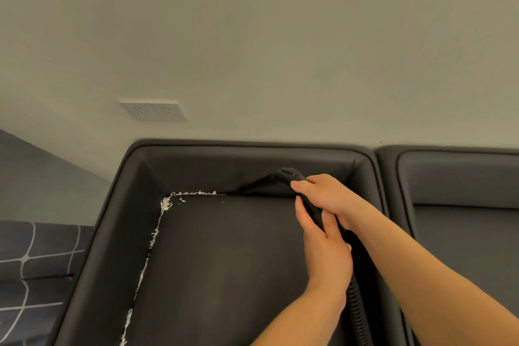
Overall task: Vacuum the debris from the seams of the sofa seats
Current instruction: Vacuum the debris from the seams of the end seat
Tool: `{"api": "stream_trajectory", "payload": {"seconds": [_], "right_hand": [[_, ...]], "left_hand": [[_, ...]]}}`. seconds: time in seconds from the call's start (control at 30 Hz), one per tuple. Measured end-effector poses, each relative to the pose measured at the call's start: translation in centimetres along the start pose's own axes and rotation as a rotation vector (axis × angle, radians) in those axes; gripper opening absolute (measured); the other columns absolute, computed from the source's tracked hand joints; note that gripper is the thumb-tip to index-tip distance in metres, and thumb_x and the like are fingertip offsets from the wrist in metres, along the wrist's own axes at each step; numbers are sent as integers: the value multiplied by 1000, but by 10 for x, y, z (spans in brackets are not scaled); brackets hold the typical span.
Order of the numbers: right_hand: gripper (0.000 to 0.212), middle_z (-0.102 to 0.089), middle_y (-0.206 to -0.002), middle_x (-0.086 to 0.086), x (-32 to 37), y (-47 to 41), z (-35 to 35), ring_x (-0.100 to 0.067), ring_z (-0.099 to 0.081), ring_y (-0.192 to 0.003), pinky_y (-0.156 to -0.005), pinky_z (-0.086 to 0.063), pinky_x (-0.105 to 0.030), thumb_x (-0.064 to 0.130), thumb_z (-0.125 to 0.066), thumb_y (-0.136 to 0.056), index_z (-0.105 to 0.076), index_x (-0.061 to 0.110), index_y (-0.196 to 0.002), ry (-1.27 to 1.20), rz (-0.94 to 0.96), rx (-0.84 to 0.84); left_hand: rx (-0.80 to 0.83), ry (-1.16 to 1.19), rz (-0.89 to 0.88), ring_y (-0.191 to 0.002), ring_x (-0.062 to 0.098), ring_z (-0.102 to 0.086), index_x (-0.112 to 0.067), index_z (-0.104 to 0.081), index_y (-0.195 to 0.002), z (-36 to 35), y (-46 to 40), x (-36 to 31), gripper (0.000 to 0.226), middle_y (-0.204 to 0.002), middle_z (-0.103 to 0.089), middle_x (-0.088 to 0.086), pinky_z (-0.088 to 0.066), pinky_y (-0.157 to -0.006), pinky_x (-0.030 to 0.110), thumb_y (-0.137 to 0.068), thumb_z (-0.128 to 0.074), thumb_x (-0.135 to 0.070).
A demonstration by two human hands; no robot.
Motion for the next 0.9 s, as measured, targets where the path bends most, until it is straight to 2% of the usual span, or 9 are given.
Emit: {"api": "stream_trajectory", "payload": {"seconds": [0.17,0.3,0.47,0.57,0.67,0.77,0.9], "right_hand": [[29,-55,-75,-9,3,-17,-11,-23,-53,-68,-65,-44,-35,36,-60,-94,-56,11,-80,2,-36,30],[30,-58,-79,-11,0,-41,-25,-25,-57,-73,-70,-46,-37,36,-58,-93,-59,9,-81,-9,-91,10],[30,-62,-84,-12,7,-65,-42,-25,-59,-75,-69,-46,-36,35,-57,-95,-63,6,-92,-5,-130,-7],[32,-68,-94,-13,5,-73,-45,-24,-63,-80,-70,-47,-34,36,-55,-98,-66,6,-102,4,-135,-56],[34,-67,-89,-12,-6,-71,-40,-24,-63,-79,-69,-47,-35,38,-55,-99,-65,6,-96,-32,-154,-88],[34,-65,-84,-11,-22,-59,-37,-24,-63,-77,-71,-48,-36,39,-57,-98,-65,6,-91,-98,-167,-78],[31,-60,-73,-8,-11,-35,-25,-22,-58,-69,-66,-46,-35,37,-60,-96,-61,11,-80,-21,-60,-21]], "left_hand": [[-29,27,0,-67,11,-59,-55,-8,-154,9,-17,0,54,-101,-69,-8,-52,-66,27,-107,-33,-44],[-41,36,46,-71,14,-62,-54,-12,-155,22,-39,3,55,-108,-70,-7,-55,-71,33,-107,-36,-44],[-55,44,58,-74,15,-64,-53,-14,-155,40,-62,1,53,-107,-72,-5,-58,-77,36,-108,-35,-43],[-34,16,67,-78,14,-66,-53,-13,-156,43,-69,1,54,-109,-71,-8,-58,-81,38,-108,-34,-44],[-3,-17,88,-72,14,-63,-54,-12,-155,38,-69,6,55,-113,-71,-3,-55,-72,34,-106,-36,-46],[1,-57,114,-67,12,-60,-55,-10,-155,30,-57,14,56,-114,-71,-2,-55,-70,31,-105,-36,-48],[-42,-4,63,-69,11,-62,-57,-8,-153,20,-32,10,55,-112,-71,-5,-54,-66,27,-107,-34,-45]]}}
Point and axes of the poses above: each hand's wrist, its own y-axis away from the middle knuckle, its own z-axis out of the back of the hand, x = y × z, the point moved 2 cm from there along -y, towards the middle knuckle
